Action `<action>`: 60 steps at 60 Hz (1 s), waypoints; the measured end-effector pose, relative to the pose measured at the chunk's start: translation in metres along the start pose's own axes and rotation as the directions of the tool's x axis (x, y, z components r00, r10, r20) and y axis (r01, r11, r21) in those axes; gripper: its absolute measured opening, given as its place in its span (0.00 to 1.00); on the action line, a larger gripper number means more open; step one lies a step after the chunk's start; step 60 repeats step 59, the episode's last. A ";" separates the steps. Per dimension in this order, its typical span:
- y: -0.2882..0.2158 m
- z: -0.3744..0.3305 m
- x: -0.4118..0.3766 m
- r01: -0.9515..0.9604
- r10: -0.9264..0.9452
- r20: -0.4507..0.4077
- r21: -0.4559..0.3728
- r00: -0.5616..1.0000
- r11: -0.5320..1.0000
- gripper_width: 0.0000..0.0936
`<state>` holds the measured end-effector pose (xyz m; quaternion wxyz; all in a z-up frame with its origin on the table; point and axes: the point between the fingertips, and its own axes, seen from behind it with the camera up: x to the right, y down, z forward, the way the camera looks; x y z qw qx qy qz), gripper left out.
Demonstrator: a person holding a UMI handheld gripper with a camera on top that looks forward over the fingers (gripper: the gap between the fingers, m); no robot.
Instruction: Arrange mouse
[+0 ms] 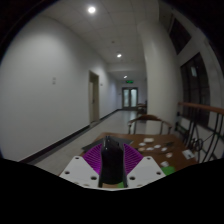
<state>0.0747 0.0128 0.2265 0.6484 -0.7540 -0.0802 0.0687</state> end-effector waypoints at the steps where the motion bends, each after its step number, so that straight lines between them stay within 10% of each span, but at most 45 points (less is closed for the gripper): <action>1: -0.005 0.001 0.017 0.006 -0.006 -0.021 0.006 1.000 1.000 0.29; 20: 0.179 0.037 0.188 -0.096 0.034 -0.184 -0.340 0.982 0.936 0.29; 36: 0.193 0.032 0.191 -0.018 -0.049 -0.173 -0.367 0.984 0.930 0.42; 45: 0.186 -0.004 0.177 0.003 -0.046 -0.107 -0.369 0.993 0.929 0.93; 60: 0.167 -0.094 0.180 -0.013 -0.015 -0.093 -0.290 0.996 0.957 0.91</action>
